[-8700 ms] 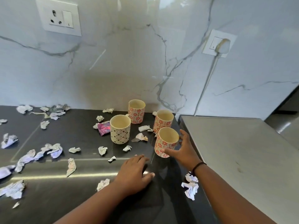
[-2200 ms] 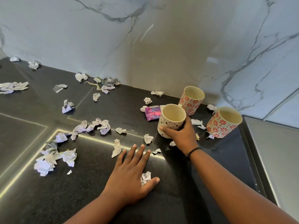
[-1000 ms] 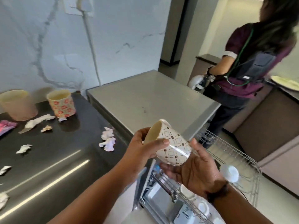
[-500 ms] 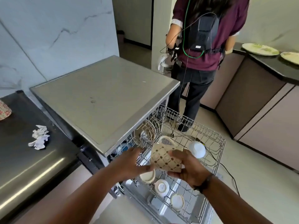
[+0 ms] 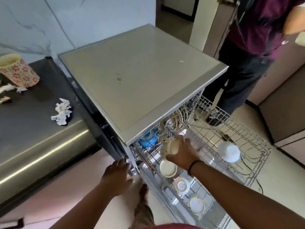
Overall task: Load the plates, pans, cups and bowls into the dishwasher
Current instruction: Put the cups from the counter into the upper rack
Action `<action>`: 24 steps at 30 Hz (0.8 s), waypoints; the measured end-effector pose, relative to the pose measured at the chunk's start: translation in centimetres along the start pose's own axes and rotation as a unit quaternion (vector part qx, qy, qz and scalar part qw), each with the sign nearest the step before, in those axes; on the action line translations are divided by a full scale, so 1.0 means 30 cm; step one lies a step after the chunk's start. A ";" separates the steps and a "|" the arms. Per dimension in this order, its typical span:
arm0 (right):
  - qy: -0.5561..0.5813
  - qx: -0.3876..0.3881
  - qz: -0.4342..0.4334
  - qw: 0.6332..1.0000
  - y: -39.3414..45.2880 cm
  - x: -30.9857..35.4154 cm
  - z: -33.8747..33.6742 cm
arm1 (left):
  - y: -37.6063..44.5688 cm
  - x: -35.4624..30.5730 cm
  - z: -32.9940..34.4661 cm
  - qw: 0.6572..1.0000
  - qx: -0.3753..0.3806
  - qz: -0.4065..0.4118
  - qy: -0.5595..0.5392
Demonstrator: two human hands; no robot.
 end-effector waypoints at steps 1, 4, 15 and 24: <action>-0.027 0.002 -0.007 1.000 0.038 0.025 0.004 | 0.020 -0.007 0.010 1.000 0.004 0.007 -0.007; -0.109 0.021 -0.026 0.994 0.145 0.070 0.043 | 0.065 -0.042 0.038 0.999 0.007 0.036 0.003; -0.221 0.128 -0.020 0.967 0.389 0.060 0.263 | 0.153 -0.076 0.183 0.985 0.125 0.099 0.059; -0.281 0.181 -0.029 0.942 0.444 0.046 0.336 | 0.174 -0.058 0.236 0.981 0.158 0.100 0.047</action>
Point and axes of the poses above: each hand's wrist, its own y-axis towards the middle knuckle, its own z-axis out of the palm, x = y × z, the point moved 6 cm from there along y, towards the middle knuckle, and after that the axes turned 15 degrees about x, right-handed, at the moved point
